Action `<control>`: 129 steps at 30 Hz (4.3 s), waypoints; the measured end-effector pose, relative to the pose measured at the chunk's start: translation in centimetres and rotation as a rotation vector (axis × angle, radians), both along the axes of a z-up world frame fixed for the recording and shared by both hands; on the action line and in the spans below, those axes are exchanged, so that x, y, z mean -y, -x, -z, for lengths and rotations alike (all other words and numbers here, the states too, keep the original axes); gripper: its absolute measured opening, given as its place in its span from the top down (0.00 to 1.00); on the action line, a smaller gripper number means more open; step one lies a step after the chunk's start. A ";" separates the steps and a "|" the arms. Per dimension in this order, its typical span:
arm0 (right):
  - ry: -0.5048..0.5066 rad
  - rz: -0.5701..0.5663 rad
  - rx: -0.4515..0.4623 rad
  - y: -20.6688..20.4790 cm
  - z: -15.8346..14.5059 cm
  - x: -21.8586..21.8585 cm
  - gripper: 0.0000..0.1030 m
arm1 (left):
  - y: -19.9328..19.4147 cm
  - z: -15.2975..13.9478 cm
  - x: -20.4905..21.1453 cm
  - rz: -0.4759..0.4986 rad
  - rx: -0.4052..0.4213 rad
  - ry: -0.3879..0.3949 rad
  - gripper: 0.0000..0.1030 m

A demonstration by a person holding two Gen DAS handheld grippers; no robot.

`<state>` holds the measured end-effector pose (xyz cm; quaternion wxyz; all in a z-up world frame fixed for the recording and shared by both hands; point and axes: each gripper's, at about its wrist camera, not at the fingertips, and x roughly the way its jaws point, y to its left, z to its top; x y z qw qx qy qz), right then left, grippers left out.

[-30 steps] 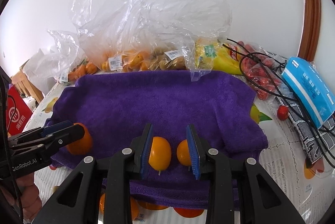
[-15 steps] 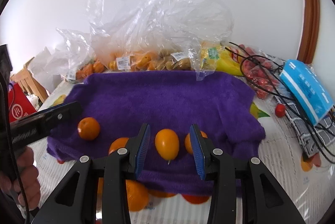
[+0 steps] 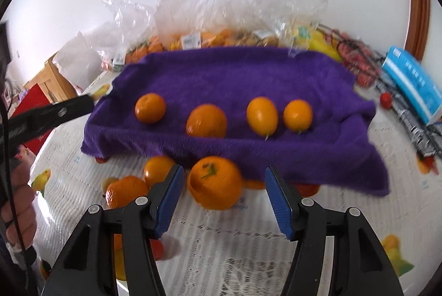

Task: Organize fruits
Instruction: 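Close the right tool on a large leafy-stem orange while the left tool withdraws, then close the left tool on the small yellow-green fruit while the right tool holds its orange, then lift both held fruits and carry them over the purple towel, then lower both fruits onto the purple towel and open both tools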

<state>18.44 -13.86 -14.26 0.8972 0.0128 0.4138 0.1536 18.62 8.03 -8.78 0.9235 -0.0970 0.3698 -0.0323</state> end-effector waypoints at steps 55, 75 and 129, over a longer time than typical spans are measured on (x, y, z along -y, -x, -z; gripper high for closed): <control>0.019 0.112 0.103 6.8 -2.6 6.2 0.57 | 3.6 2.5 3.2 0.100 -0.036 -0.078 0.75; 0.006 0.125 0.175 5.1 -6.6 5.0 0.57 | 2.2 -1.7 3.2 0.056 0.029 -0.031 0.75; 0.000 0.099 0.110 -8.8 -1.1 2.4 0.57 | -7.1 1.8 1.6 -0.012 0.012 -0.053 0.76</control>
